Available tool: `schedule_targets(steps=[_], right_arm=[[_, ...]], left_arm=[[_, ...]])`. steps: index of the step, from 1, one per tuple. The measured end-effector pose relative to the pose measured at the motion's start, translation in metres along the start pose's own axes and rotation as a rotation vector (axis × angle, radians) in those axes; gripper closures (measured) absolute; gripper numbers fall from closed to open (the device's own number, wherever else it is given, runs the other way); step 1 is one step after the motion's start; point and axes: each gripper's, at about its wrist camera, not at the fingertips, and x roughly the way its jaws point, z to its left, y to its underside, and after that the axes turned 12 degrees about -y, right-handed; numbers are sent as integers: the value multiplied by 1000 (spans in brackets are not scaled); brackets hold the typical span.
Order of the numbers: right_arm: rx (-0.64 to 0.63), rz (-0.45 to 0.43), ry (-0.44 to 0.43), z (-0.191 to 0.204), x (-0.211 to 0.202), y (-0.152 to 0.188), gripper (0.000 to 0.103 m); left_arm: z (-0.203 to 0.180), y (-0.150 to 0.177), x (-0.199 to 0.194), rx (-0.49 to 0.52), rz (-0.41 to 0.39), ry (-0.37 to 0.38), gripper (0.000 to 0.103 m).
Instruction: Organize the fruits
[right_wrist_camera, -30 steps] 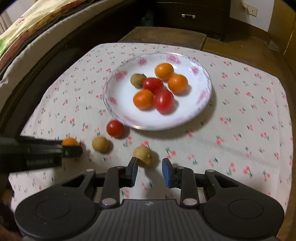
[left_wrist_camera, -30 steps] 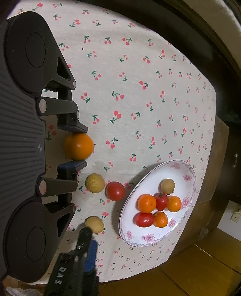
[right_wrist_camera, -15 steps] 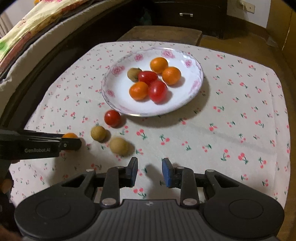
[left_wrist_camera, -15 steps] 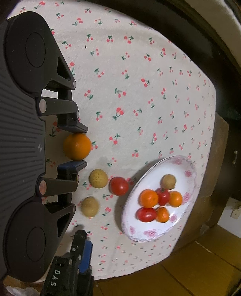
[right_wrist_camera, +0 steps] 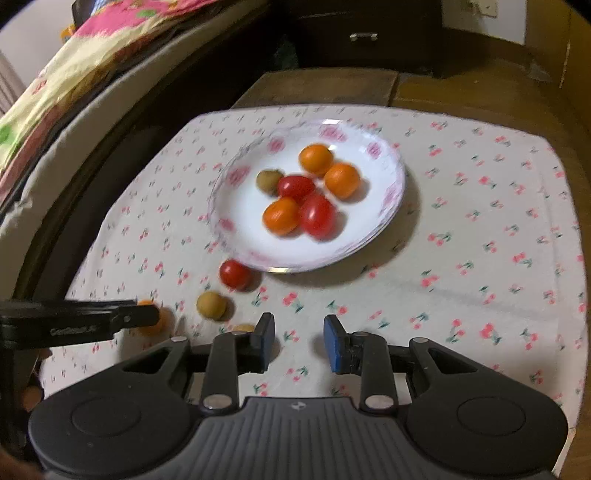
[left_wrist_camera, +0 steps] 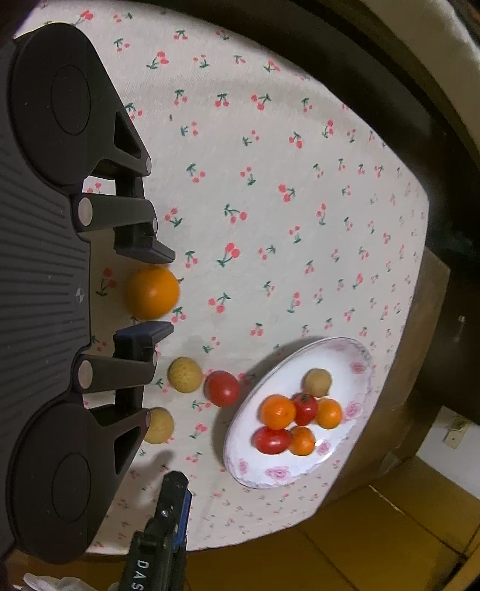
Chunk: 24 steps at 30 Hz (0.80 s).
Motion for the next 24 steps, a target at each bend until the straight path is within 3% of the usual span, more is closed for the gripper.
schedule_targets(steps=[24], right_arm=[[-127, 83, 15, 28, 52, -1, 72]], left_arm=[[-14, 7, 6, 66, 0, -44, 63]])
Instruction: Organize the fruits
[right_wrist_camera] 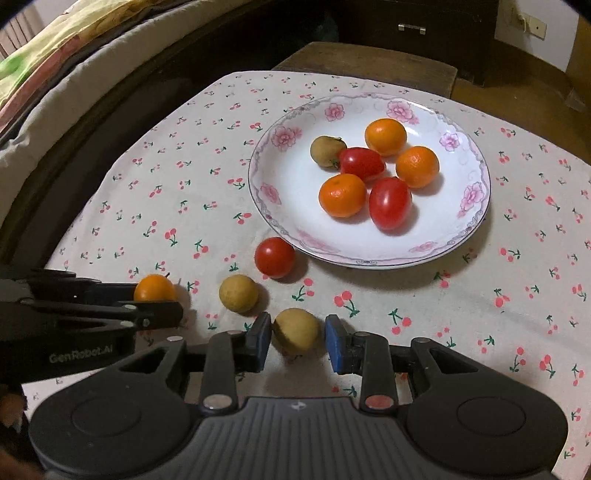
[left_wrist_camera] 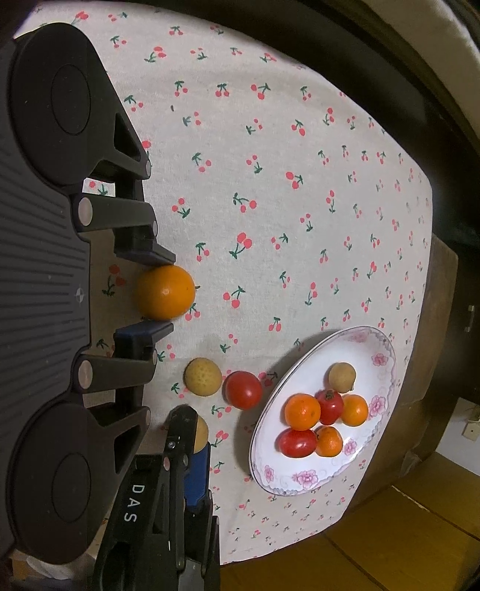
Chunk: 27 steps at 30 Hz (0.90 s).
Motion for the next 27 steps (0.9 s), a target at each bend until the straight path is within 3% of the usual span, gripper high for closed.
schedule_targets(steps=[7, 27], right_arm=[[-23, 2, 16, 6, -4, 4, 73], [34, -107, -1, -4, -43, -9, 73]], left_arm=[[-4, -2, -4, 0, -11, 8, 63], [-22, -26, -24, -6, -72, 65, 63]])
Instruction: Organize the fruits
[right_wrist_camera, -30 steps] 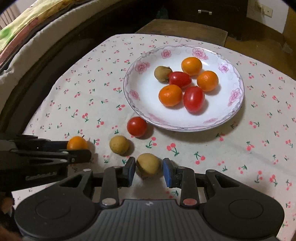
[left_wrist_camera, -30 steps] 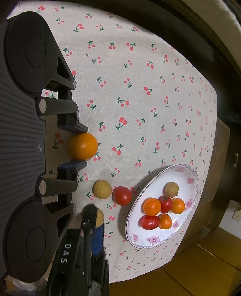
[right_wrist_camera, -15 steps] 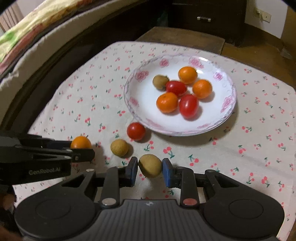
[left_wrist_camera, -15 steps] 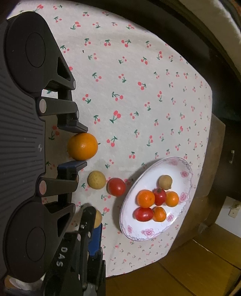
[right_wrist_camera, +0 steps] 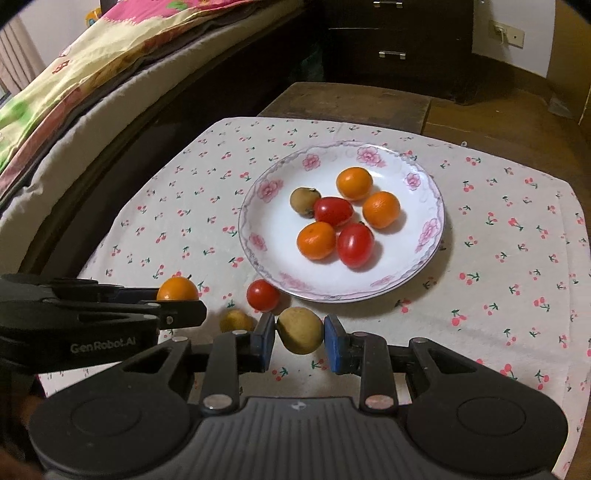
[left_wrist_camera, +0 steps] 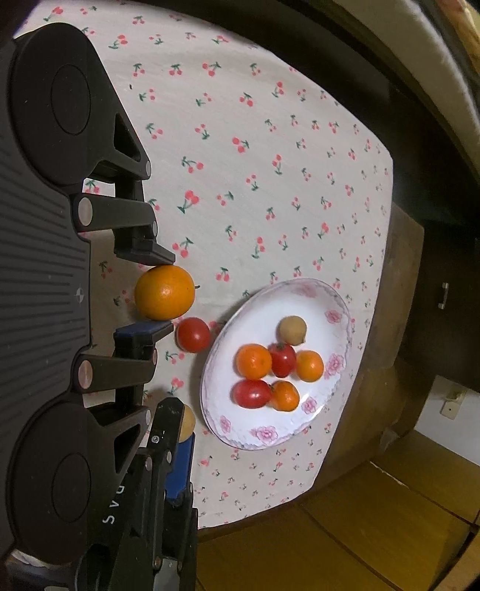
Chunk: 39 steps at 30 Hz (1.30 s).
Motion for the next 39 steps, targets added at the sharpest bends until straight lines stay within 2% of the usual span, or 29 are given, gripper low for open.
schedule_targets(steps=[33, 39], right_arm=[[-3, -12, -2, 1, -3, -3, 73], [5, -4, 11, -4, -1, -2, 73]], left_arm=[[-20, -11, -5, 50, -39, -20, 64], [-4, -13, 1, 5, -15, -17, 63]])
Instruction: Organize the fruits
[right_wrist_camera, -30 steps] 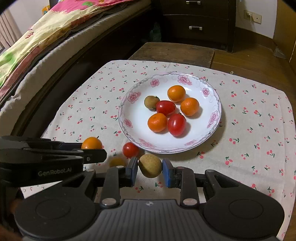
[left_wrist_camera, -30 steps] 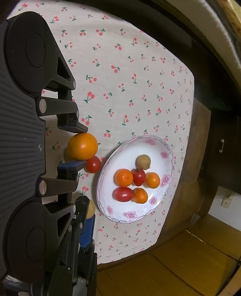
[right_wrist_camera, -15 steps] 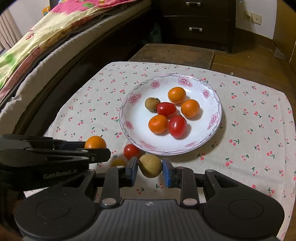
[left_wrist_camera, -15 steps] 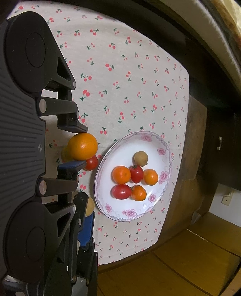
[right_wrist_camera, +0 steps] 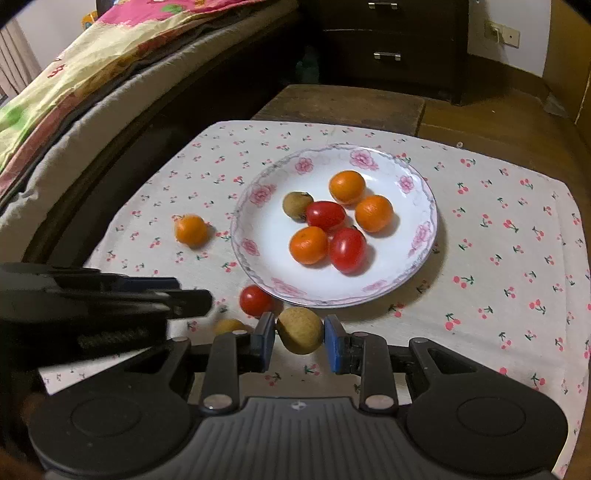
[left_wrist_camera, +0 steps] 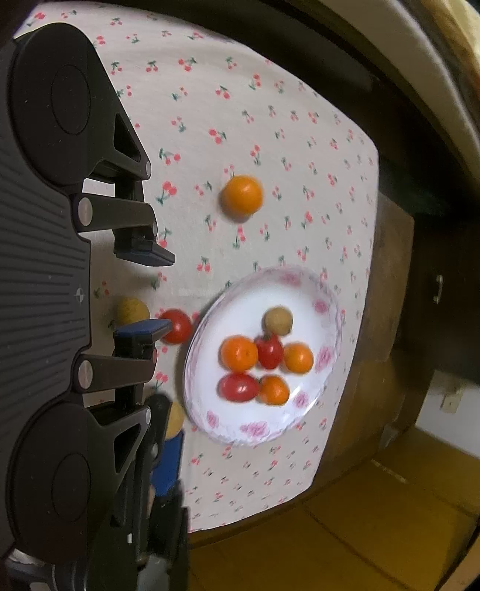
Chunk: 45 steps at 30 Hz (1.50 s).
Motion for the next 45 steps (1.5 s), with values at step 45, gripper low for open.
schedule_targets(steps=[45], right_arm=[[8, -49, -138, -19, 5, -25, 73]], left_arm=[[69, -182, 154, -21, -137, 66, 60]])
